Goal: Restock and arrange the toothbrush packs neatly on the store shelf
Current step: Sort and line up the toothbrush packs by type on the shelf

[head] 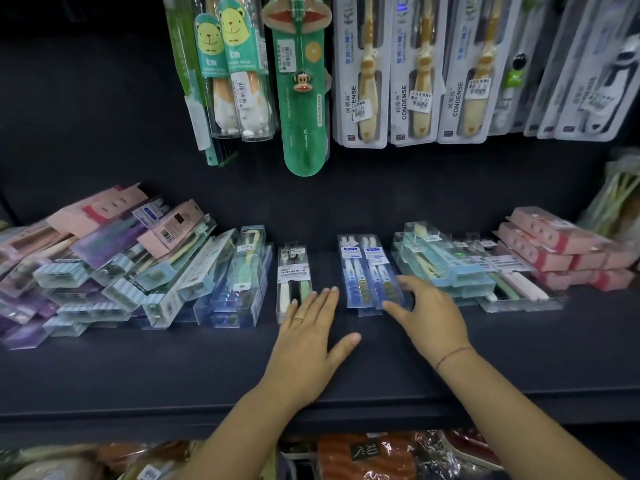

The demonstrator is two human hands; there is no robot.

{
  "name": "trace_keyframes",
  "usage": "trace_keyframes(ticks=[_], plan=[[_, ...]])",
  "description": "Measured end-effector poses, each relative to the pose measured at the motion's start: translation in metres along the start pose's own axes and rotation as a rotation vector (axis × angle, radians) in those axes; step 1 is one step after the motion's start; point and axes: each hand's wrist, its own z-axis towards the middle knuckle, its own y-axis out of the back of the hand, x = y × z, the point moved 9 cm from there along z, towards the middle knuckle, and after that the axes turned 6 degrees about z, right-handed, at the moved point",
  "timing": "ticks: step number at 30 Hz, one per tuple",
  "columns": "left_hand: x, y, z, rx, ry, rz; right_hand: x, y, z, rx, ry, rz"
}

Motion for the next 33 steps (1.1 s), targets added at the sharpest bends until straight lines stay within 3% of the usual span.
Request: trace_keyframes(ticks=[9,14,16,19,22,25,29,33], plan=[[-0.011,0.003,0.007,0.036,-0.058,-0.059,0.01,0.001,0.004,-0.096,0.087,0.008],[0.073,0.078,-0.011,-0.47,0.275,0.099,0.058,0.007,-0.016,-0.193,0.271,0.133],[0.107,0.097,-0.026,-0.614,0.389,0.189,0.083,-0.015,-0.017,-0.087,0.285,0.265],[0.141,0.088,-0.031,-0.505,0.477,0.21,0.118,-0.077,-0.006,0.251,0.137,0.45],[0.148,0.071,-0.031,-0.397,0.464,0.311,0.143,-0.126,0.014,0.395,0.0,0.457],[0.15,0.066,-0.03,-0.395,0.425,0.345,0.155,-0.156,0.031,0.422,-0.134,0.498],[0.154,0.071,-0.032,-0.427,0.462,0.211,0.158,-0.164,0.046,0.356,-0.164,0.372],[0.151,0.074,-0.03,-0.39,0.476,0.169,0.14,-0.16,0.041,0.405,-0.283,0.562]])
